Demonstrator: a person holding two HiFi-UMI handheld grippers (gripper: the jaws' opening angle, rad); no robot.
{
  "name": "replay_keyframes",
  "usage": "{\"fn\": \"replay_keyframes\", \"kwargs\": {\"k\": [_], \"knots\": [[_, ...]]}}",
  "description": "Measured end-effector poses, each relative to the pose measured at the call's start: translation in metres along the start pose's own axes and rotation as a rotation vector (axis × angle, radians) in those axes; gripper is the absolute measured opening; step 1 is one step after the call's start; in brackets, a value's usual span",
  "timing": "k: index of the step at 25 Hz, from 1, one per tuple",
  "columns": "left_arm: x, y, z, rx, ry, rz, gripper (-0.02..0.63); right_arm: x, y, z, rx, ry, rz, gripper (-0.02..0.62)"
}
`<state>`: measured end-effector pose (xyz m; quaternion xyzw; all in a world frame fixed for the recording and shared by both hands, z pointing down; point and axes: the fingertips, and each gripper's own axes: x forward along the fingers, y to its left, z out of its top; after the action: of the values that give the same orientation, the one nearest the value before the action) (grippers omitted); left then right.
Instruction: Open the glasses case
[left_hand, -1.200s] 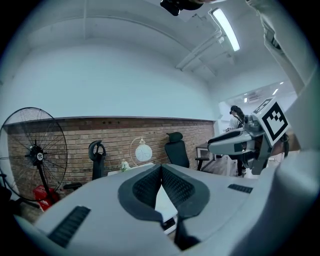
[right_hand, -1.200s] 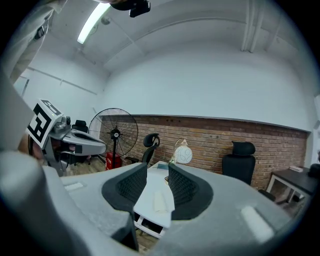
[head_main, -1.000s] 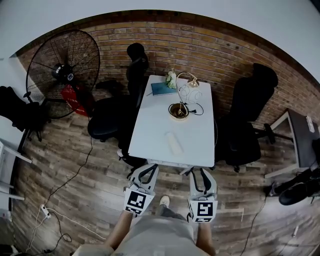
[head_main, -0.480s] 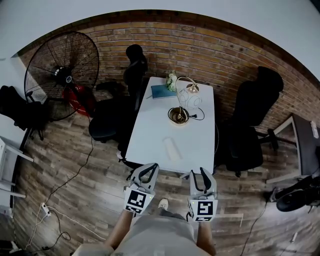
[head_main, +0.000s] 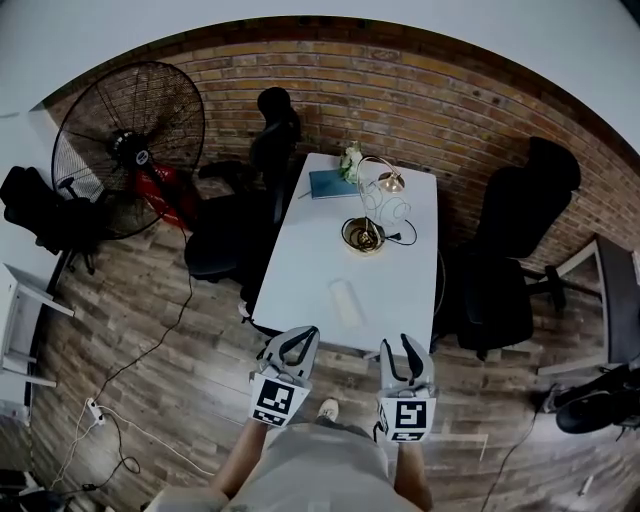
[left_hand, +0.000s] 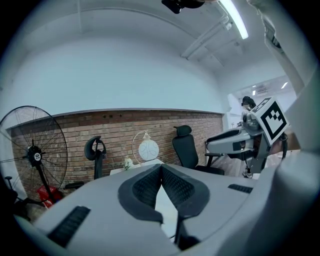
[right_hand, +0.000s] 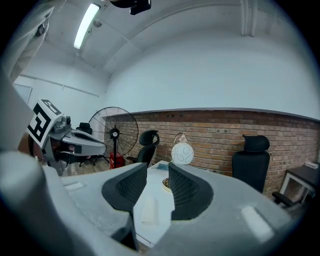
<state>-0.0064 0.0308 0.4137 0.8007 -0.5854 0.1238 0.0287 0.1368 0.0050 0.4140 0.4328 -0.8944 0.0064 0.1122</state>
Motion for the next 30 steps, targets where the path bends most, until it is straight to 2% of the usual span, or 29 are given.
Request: {"fn": "replay_keyframes", "kwargs": {"k": [12,22,30], "knots": [[0.019,0.008,-0.016,-0.004,0.034,0.010,0.005,0.026,-0.006,-0.015,0.012,0.032,0.024,0.138],[0.045,0.017,-0.028,-0.005,0.046,-0.031,0.006,0.048,-0.009,-0.022,0.009,0.039,0.026,0.138],[0.073,0.031,-0.054,-0.013,0.079,-0.080,0.005,0.075,-0.006,-0.046,0.041,0.134,0.016,0.138]]}}
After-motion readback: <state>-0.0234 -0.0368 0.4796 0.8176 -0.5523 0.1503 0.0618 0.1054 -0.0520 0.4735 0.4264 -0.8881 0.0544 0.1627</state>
